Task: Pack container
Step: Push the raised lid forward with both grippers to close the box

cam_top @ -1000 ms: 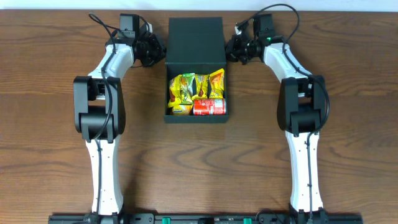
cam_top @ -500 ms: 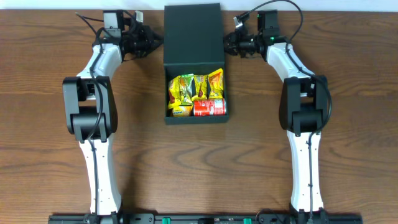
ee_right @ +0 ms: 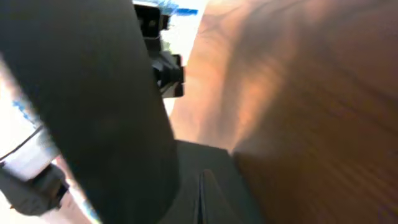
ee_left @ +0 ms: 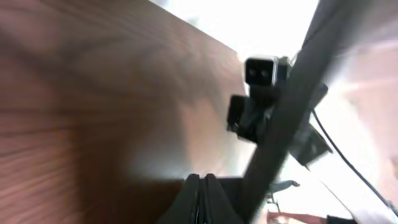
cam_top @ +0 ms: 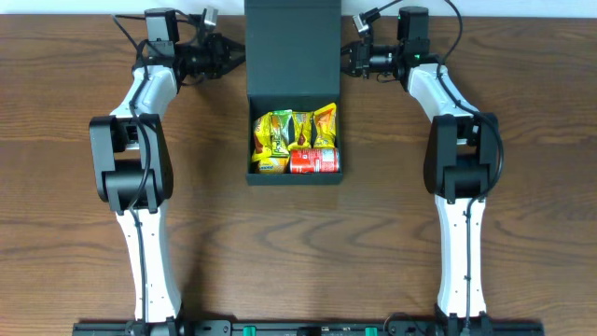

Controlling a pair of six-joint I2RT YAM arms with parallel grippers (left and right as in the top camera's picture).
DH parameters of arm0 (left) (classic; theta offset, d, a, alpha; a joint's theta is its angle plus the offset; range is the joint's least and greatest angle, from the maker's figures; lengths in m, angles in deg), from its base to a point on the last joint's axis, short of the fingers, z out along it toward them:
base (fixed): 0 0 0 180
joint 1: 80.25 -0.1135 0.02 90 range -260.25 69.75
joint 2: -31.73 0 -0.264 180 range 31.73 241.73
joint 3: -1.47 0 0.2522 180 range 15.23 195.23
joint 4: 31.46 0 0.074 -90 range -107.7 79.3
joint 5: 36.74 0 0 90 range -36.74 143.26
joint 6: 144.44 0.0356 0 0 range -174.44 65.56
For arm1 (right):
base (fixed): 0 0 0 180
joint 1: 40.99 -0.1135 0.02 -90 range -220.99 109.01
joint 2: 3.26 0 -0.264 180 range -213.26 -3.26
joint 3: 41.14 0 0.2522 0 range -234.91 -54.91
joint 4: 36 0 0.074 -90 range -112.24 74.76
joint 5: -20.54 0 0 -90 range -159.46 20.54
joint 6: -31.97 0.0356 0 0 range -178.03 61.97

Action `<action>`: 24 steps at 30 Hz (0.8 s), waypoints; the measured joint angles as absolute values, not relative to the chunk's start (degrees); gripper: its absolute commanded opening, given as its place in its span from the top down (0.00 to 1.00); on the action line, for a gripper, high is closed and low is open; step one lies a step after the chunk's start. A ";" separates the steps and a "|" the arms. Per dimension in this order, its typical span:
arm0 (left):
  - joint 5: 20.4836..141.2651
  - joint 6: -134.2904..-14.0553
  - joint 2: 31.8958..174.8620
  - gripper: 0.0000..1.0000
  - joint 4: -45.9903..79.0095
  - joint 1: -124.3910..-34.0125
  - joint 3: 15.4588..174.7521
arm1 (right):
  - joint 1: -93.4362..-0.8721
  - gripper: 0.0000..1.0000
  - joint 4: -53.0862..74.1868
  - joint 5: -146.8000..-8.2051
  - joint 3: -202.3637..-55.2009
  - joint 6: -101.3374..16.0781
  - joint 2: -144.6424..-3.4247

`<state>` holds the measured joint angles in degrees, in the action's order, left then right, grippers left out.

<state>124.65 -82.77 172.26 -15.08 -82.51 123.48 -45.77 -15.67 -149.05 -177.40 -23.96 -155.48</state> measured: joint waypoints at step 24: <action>141.77 -78.86 172.22 0.94 -15.83 -82.71 123.48 | -45.77 0.98 -53.24 -158.08 -177.40 7.29 -155.48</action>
<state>141.77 -78.86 172.22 -15.83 -82.71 123.48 -45.77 -53.24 -158.08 -177.40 7.29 -155.48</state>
